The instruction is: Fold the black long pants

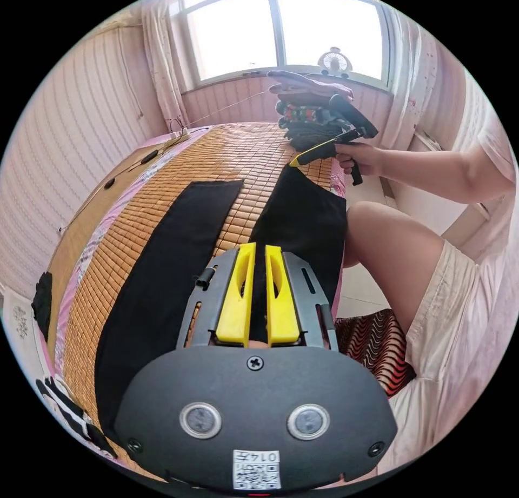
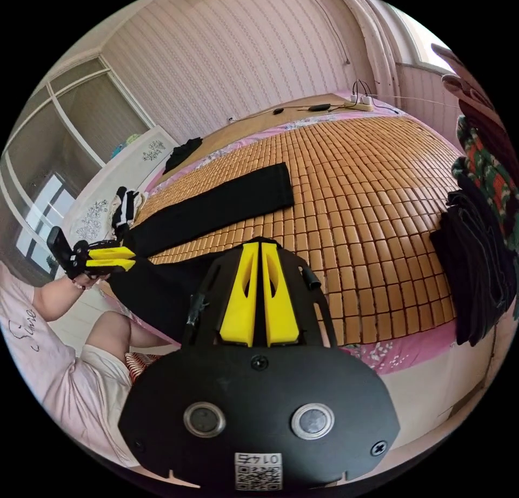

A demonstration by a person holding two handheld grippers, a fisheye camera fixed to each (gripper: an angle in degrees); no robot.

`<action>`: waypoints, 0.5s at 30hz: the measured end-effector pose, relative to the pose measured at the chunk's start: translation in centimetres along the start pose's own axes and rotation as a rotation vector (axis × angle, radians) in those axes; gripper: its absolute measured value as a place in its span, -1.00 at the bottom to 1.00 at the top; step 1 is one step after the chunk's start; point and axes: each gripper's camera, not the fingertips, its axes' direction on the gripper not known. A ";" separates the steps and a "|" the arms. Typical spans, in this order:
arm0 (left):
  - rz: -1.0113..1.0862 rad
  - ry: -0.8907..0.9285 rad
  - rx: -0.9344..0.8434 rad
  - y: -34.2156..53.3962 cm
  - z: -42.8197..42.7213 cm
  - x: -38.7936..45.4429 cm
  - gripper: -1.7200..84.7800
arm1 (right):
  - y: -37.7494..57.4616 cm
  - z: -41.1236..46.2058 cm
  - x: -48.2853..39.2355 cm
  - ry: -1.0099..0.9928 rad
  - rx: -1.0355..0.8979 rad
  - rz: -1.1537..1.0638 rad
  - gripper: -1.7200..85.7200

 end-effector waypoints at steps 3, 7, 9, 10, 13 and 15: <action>0.085 0.042 -0.005 -5.3 2.9 1.9 -0.77 | 0.3 -3.1 0.0 -0.063 0.056 -0.053 -0.97; 0.161 0.087 -0.016 -12.0 6.5 4.4 -0.72 | 0.6 -5.3 0.3 -0.144 0.084 -0.114 -0.97; 0.174 0.079 -0.054 -13.8 8.3 5.1 -0.76 | 1.0 -6.2 0.7 -0.184 0.089 -0.153 -0.96; 0.174 0.074 -0.076 -14.7 9.0 5.5 -0.87 | 1.2 -6.4 0.9 -0.186 0.089 -0.163 -0.95; 0.207 0.095 -0.063 -15.7 9.3 6.5 -0.96 | 2.9 -8.2 2.3 -0.127 0.164 -0.207 -0.89; 0.216 0.127 -0.046 -15.8 8.9 6.9 -0.97 | 5.1 -9.3 5.0 -0.121 0.208 -0.180 -0.72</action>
